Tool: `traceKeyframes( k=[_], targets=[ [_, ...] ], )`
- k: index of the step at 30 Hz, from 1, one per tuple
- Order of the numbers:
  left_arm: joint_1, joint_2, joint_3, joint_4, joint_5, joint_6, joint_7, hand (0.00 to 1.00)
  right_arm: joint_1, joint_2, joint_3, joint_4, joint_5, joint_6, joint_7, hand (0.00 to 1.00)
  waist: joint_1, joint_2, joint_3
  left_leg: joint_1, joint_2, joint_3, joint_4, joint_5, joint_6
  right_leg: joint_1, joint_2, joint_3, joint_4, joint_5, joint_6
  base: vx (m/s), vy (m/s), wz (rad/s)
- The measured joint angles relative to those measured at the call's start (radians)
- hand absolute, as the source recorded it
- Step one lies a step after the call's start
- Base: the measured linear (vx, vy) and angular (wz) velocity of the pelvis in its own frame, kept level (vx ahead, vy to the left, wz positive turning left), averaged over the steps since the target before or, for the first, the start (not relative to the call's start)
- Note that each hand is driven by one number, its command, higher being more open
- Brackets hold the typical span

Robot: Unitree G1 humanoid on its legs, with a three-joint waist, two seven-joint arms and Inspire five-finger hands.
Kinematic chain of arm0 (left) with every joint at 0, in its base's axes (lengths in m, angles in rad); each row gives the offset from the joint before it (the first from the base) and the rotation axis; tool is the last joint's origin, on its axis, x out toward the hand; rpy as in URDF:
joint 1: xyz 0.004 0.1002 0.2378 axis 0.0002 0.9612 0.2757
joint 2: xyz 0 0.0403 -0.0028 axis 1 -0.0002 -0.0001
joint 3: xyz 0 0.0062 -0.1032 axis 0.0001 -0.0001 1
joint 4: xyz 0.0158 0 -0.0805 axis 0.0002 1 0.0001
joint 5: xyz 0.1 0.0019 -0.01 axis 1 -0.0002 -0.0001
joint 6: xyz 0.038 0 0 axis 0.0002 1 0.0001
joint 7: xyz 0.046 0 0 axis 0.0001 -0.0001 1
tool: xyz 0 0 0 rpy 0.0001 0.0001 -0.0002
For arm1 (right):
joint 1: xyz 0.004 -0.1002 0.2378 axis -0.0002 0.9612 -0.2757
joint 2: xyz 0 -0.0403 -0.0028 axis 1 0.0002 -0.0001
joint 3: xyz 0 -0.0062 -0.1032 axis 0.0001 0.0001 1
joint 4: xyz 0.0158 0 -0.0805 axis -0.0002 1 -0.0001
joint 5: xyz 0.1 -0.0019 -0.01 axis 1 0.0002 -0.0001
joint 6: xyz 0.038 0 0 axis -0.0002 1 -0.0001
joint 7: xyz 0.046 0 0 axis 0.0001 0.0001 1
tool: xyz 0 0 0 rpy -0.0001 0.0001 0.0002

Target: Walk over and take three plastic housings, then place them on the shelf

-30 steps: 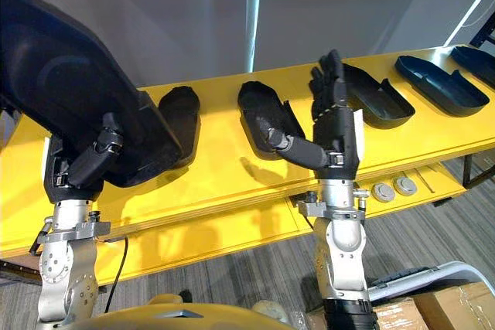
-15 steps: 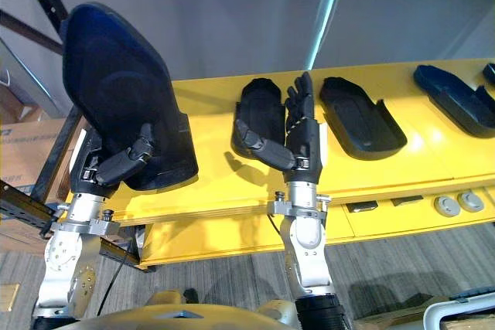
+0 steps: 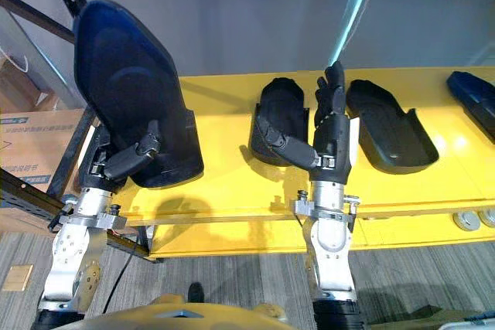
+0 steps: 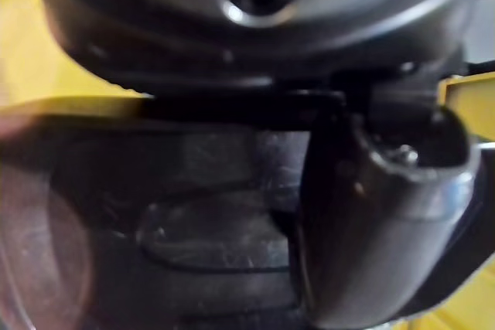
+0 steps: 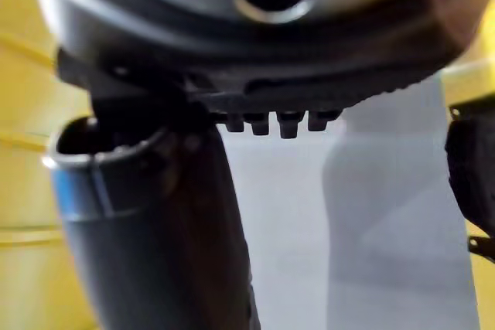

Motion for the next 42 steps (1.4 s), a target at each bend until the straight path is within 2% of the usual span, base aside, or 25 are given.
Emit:
traceKeyframes(
  k=[7, 10, 12, 21, 23, 28, 32, 37, 42],
  targets=[
    [-0.011, 0.005, 0.011, -0.004, 0.074, 0.131, 0.015, 0.0, 0.016, -0.018, -0.024, -0.063, 0.001, 0.001, 0.013, 1.0, -0.033, 0.005, 0.008, 0.017, 0.01, 0.037, -0.099, 0.063, -0.012, -0.05, 0.01, 0.017, 0.02, -0.012, 0.003, -0.11, -0.032, -0.11],
    [-0.087, 0.015, 0.024, 0.094, 0.073, 0.204, 0.067, 0.0, 0.015, -0.053, -0.036, -0.093, 0.042, 0.001, 0.051, 1.0, -0.037, 0.007, 0.012, 0.036, 0.016, 0.054, -0.129, 0.094, -0.017, -0.062, 0.014, 0.037, 0.037, -0.009, 0.006, -0.03, 0.0, -0.15],
    [-0.137, 0.016, 0.048, 0.139, 0.061, 0.225, 0.098, 0.0, 0.013, -0.072, -0.036, -0.109, 0.051, 0.001, 0.071, 1.0, -0.044, 0.01, 0.02, 0.047, 0.016, 0.059, -0.146, 0.101, -0.019, -0.066, 0.017, 0.042, 0.042, -0.009, 0.006, -0.03, 0.006, -0.09],
    [-0.383, 0.094, 0.101, 0.387, 0.029, 0.229, 0.204, 0.0, -0.033, -0.131, -0.027, -0.116, 0.089, 0.034, 0.165, 1.0, -0.073, 0.042, 0.071, 0.067, 0.017, 0.095, -0.168, 0.114, -0.019, -0.089, 0.021, 0.083, 0.073, -0.009, 0.008, -0.03, 0.013, -0.12],
    [-0.413, 0.103, 0.107, 0.422, 0.023, 0.232, 0.202, 0.0, -0.058, -0.153, -0.012, -0.115, 0.11, 0.037, 0.182, 1.0, -0.085, 0.049, 0.078, 0.067, 0.017, 0.101, -0.168, 0.115, -0.019, -0.098, 0.021, 0.091, 0.083, -0.01, 0.009, -0.02, 0.017, -0.09],
    [-0.529, 0.133, 0.109, 0.532, -0.027, 0.302, 0.166, 0.0, -0.139, -0.169, 0.047, -0.115, 0.142, 0.041, 0.23, 1.0, -0.096, 0.059, 0.096, 0.063, 0.017, 0.109, -0.168, 0.122, -0.021, -0.128, 0.012, 0.1, 0.13, -0.027, 0.01, -0.01, 0.006, -0.04],
    [-0.588, 0.153, 0.104, 0.611, -0.06, 0.353, 0.124, 0.0, -0.189, -0.171, 0.102, -0.117, 0.156, 0.078, 0.265, 1.0, -0.104, 0.067, 0.109, 0.06, 0.016, 0.123, -0.168, 0.122, -0.023, -0.145, 0.008, 0.108, 0.159, -0.038, 0.011, -0.02, -0.002, -0.03],
    [-0.664, 0.176, 0.099, 0.676, -0.111, 0.403, 0.1, 0.0, -0.207, -0.191, 0.13, -0.168, 0.158, 0.104, 0.268, 1.0, -0.115, 0.079, 0.134, 0.042, 0.018, 0.213, -0.166, 0.125, -0.026, -0.181, -0.014, 0.109, 0.2, -0.054, 0.026, -0.01, 0.003, 0.07],
    [-0.703, 0.178, 0.108, 0.713, -0.128, 0.44, 0.1, 0.0, -0.234, -0.201, 0.175, -0.198, 0.157, 0.117, 0.262, 1.0, -0.115, 0.078, 0.152, 0.031, 0.014, 0.221, -0.154, 0.127, -0.024, -0.201, -0.022, 0.115, 0.222, -0.063, 0.029, 0.0, -0.001, 0.0]
  ],
)
